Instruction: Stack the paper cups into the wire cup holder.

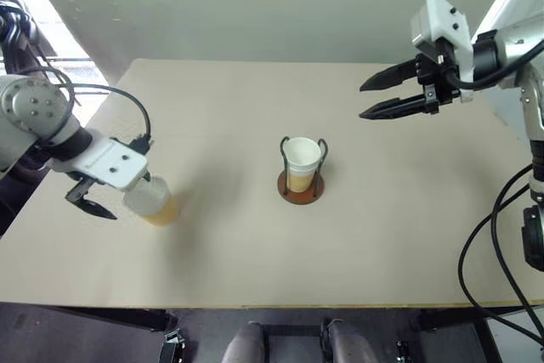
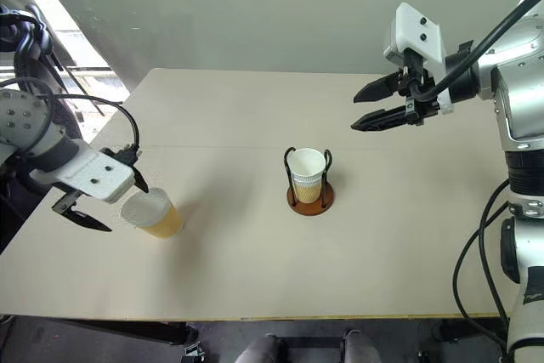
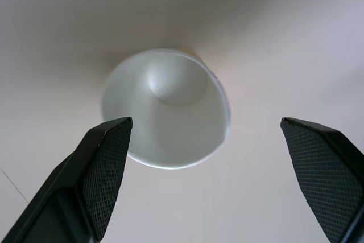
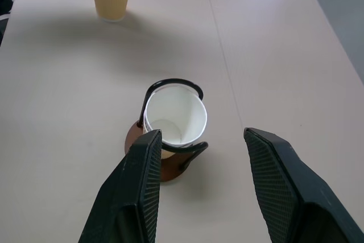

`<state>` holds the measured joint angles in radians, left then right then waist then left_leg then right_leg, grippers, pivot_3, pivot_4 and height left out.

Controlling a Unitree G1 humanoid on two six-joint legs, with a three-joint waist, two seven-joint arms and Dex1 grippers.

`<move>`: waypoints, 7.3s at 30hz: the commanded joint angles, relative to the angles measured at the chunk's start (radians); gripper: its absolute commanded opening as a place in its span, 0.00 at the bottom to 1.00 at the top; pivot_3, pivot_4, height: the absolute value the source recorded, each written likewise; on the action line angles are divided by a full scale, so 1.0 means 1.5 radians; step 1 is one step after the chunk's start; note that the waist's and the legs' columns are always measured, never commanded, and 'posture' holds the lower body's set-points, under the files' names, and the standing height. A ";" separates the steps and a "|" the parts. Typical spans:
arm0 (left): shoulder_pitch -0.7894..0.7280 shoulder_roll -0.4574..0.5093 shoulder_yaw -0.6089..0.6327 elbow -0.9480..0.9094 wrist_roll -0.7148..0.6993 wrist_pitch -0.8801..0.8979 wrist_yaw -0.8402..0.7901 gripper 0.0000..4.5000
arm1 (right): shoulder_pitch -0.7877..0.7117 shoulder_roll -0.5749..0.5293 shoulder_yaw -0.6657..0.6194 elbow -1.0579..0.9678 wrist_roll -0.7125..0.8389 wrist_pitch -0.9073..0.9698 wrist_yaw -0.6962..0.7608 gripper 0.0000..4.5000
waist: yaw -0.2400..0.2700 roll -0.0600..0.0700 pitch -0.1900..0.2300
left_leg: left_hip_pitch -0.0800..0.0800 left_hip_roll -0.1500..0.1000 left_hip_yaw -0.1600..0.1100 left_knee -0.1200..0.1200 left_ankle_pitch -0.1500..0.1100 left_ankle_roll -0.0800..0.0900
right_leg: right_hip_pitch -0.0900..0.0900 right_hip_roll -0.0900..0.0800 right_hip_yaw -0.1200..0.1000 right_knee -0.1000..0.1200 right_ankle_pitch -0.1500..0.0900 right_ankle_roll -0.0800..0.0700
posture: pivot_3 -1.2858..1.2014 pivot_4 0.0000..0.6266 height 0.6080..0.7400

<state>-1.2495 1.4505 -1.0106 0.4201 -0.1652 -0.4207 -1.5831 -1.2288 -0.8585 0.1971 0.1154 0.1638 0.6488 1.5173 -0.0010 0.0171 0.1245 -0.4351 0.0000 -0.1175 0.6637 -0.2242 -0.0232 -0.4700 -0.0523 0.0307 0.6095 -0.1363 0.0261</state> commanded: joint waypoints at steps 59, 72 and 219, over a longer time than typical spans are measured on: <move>-0.019 -0.299 0.194 0.249 0.137 -0.177 -0.021 0.01 | 0.174 -0.009 -0.052 0.024 0.171 -0.218 0.065 0.52 | 0.006 -0.002 -0.002 | -0.001 -0.002 -0.004 -0.001 0.003 -0.001 | 0.000 -0.001 -0.003 0.000 0.000 -0.006 | 0.52 0.24 1.00; -0.271 -0.489 0.242 0.495 0.238 -0.231 -0.009 0.01 | 0.151 -0.044 -0.014 0.138 0.165 -0.314 0.065 0.52 | 0.006 -0.003 -0.001 | -0.003 -0.002 -0.004 -0.001 0.002 0.001 | 0.003 -0.001 -0.002 -0.007 0.003 0.004 | 0.52 0.24 1.00; 0.126 -0.695 0.750 0.400 -0.020 0.217 0.619 0.99 | 0.227 0.227 -0.239 0.475 0.007 -0.359 -0.717 0.52 | 0.017 0.001 0.001 | 0.008 0.000 0.009 0.002 -0.002 0.007 | 0.011 -0.003 0.002 -0.011 0.011 0.014 | 0.52 0.24 1.00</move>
<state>-1.0577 0.4084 0.0981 1.0715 -0.1965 -0.0715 -0.6804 -0.8495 -0.5250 -0.1359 0.8226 0.1708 0.1300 0.4732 0.0239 0.0185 0.1259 -0.4230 -0.0004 -0.1042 0.6672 -0.2274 -0.0130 -0.4534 -0.0568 0.0345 0.5937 -0.1190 0.0464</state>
